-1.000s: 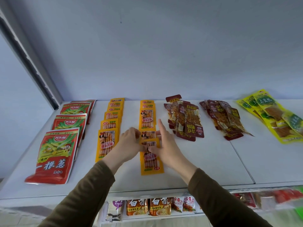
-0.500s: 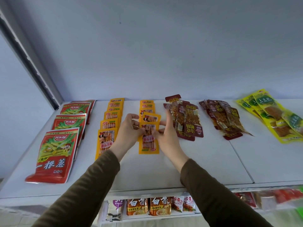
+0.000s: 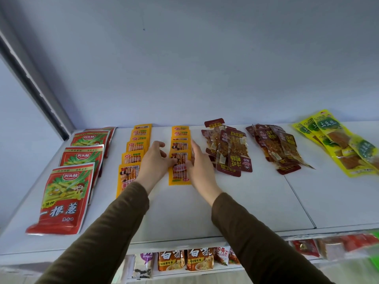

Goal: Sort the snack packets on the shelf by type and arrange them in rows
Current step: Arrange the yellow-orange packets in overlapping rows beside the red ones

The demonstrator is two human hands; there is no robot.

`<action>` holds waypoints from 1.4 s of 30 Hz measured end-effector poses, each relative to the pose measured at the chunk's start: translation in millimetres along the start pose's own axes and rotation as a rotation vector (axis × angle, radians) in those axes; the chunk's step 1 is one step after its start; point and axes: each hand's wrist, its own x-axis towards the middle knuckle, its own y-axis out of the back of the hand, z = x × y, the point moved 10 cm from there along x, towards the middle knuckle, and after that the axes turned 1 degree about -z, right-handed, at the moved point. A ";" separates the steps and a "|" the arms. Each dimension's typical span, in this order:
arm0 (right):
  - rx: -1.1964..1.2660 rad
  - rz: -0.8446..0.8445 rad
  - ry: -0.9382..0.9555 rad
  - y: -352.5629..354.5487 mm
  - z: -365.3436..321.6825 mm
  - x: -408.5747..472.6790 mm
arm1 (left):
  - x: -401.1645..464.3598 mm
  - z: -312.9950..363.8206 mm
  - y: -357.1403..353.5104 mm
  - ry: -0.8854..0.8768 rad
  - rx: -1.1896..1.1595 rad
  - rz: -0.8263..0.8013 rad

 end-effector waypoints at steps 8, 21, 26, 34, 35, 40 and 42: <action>0.029 -0.035 0.015 -7.3 11.0 -11.1 | -10.0 -2.5 -7.7 -0.049 0.077 -0.081; 0.122 -0.091 0.007 -8.5 7.9 -9.1 | -13.7 0.9 -14.0 -0.080 0.076 -0.098; 0.238 -0.030 0.037 -1.7 3.3 -7.0 | -9.6 3.6 -0.3 -0.110 0.054 -0.029; 0.704 -0.111 -0.184 -16.8 2.2 21.7 | 3.4 3.8 -34.1 0.145 -0.692 -0.224; 0.742 -0.114 -0.199 -20.1 4.0 22.8 | 2.9 6.6 -40.4 0.149 -0.735 -0.249; 0.773 -0.112 -0.217 -24.8 9.2 26.1 | 1.4 8.0 -53.0 0.164 -0.784 -0.283; 0.777 -0.118 -0.210 -24.8 9.6 29.4 | 4.5 7.9 -50.5 0.158 -0.761 -0.263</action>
